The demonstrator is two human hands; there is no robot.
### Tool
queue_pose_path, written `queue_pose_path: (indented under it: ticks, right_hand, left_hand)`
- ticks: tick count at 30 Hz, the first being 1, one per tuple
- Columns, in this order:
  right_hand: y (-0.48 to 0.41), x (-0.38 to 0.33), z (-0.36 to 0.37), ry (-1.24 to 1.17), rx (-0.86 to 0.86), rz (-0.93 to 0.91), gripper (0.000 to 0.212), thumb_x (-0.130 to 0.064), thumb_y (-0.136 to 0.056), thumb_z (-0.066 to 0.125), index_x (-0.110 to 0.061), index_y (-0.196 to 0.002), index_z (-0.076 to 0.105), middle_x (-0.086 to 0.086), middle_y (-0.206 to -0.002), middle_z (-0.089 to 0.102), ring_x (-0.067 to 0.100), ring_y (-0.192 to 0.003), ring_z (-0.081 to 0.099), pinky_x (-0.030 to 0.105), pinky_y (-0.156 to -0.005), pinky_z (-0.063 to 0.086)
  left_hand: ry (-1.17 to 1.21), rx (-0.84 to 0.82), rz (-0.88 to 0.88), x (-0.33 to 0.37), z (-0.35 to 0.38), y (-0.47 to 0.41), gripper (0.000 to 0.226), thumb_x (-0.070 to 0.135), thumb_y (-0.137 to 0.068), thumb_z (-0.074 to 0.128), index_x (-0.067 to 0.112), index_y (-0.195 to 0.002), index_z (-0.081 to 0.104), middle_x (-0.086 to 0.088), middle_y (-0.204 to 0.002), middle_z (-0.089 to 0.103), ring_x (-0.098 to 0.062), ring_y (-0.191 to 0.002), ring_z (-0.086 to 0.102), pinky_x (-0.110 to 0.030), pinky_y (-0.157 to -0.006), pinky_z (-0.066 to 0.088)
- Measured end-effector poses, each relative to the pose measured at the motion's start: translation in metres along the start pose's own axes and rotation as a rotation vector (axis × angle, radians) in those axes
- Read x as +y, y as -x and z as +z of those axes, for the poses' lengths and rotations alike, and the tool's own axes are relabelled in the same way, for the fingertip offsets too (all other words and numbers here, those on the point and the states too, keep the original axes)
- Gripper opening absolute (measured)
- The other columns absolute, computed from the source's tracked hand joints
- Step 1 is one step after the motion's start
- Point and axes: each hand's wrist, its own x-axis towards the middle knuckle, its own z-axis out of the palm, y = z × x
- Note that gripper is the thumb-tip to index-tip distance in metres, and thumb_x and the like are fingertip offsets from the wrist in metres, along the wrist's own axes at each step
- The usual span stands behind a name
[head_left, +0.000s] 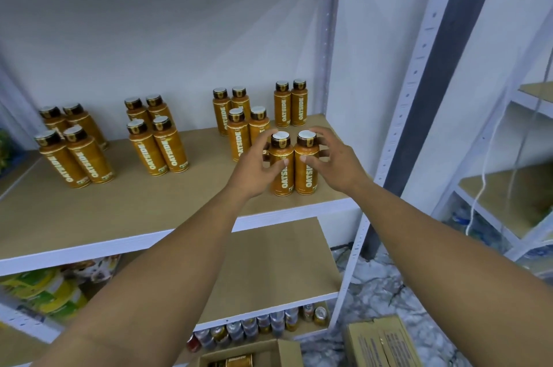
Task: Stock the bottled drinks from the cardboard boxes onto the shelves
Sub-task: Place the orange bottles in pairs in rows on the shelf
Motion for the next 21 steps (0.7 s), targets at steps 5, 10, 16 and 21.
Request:
queue_pose_path:
  ticks: [5, 10, 16, 21]
  right_hand:
    - [-0.008, 0.003, -0.001, 0.021, 0.036, 0.033, 0.061, -0.033, -0.096, 0.070, -0.040, -0.146, 0.037, -0.006, -0.147, 0.054, 0.018, -0.123, 0.058, 0.027, -0.091, 0.046]
    - [-0.017, 0.008, -0.003, 0.037, 0.060, 0.048, 0.060, -0.031, -0.097, 0.069, -0.038, -0.147, 0.036, -0.007, -0.147, 0.054, 0.020, -0.127, 0.056, 0.027, -0.093, 0.044]
    - [-0.038, 0.022, -0.006, 0.079, 0.061, 0.054, 0.062, -0.032, -0.099, 0.066, -0.041, -0.150, 0.032, -0.007, -0.148, 0.053, 0.021, -0.130, 0.056, 0.031, -0.096, 0.047]
    - [-0.059, 0.036, -0.015, 0.043, 0.042, 0.052, 0.060, -0.030, -0.100, 0.064, -0.043, -0.149, 0.032, -0.008, -0.146, 0.053, 0.019, -0.130, 0.054, 0.029, -0.092, 0.045]
  left_hand:
    - [0.009, -0.026, 0.051, -0.005, 0.007, -0.019, 0.067, 0.028, -0.095, 0.073, 0.041, -0.149, 0.036, 0.008, -0.147, 0.052, -0.008, -0.126, 0.050, -0.034, -0.103, 0.049]
    - [0.010, -0.031, 0.089, -0.014, 0.018, -0.039, 0.067, 0.029, -0.096, 0.072, 0.037, -0.151, 0.035, 0.010, -0.150, 0.051, -0.012, -0.137, 0.048, -0.038, -0.109, 0.049]
    - [0.008, -0.022, 0.098, -0.019, 0.031, -0.064, 0.070, 0.030, -0.096, 0.071, 0.033, -0.154, 0.033, 0.007, -0.151, 0.050, -0.015, -0.138, 0.048, -0.034, -0.107, 0.048]
    - [-0.011, -0.004, 0.081, -0.022, 0.045, -0.086, 0.072, 0.031, -0.096, 0.071, 0.031, -0.157, 0.031, 0.004, -0.154, 0.048, -0.016, -0.140, 0.046, -0.032, -0.108, 0.046]
